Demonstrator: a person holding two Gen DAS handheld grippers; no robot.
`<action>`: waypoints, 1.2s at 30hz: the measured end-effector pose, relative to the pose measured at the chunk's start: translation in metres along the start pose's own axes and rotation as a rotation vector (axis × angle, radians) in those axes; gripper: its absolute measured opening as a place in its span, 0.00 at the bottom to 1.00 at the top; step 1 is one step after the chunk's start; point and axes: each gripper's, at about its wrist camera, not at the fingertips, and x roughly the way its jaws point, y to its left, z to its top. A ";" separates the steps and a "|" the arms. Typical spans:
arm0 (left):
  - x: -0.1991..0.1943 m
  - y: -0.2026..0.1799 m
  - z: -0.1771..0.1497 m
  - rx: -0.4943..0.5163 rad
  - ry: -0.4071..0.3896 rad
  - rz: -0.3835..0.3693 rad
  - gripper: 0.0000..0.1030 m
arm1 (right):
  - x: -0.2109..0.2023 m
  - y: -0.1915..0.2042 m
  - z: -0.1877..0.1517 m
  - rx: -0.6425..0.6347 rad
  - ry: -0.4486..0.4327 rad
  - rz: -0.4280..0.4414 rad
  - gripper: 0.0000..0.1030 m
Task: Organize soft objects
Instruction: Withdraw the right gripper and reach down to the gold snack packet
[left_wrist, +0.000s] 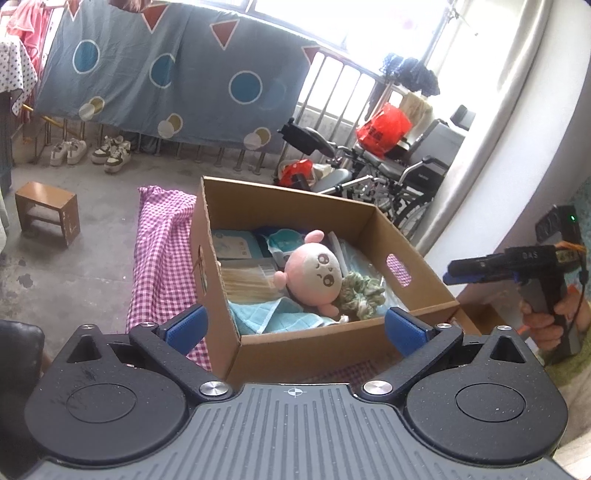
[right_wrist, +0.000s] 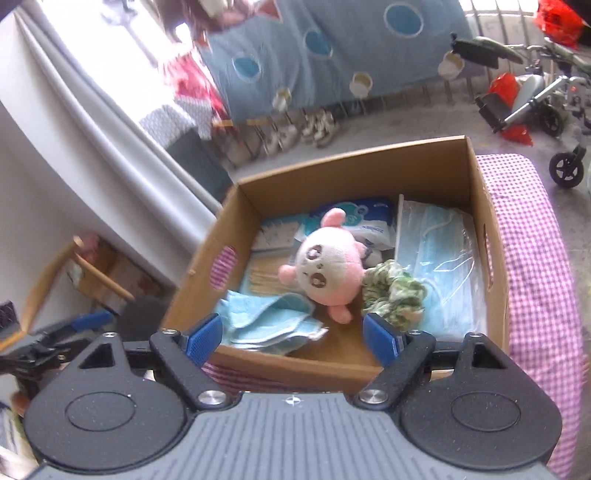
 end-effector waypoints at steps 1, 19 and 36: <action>-0.006 0.001 -0.001 -0.004 -0.012 0.007 0.99 | -0.009 0.000 -0.010 0.026 -0.037 0.025 0.83; -0.003 0.034 -0.066 -0.089 0.130 0.219 0.98 | 0.077 0.054 -0.114 0.174 0.013 0.267 0.80; 0.035 0.071 -0.088 -0.119 0.202 0.211 0.68 | 0.216 0.112 -0.109 0.145 0.236 0.201 0.59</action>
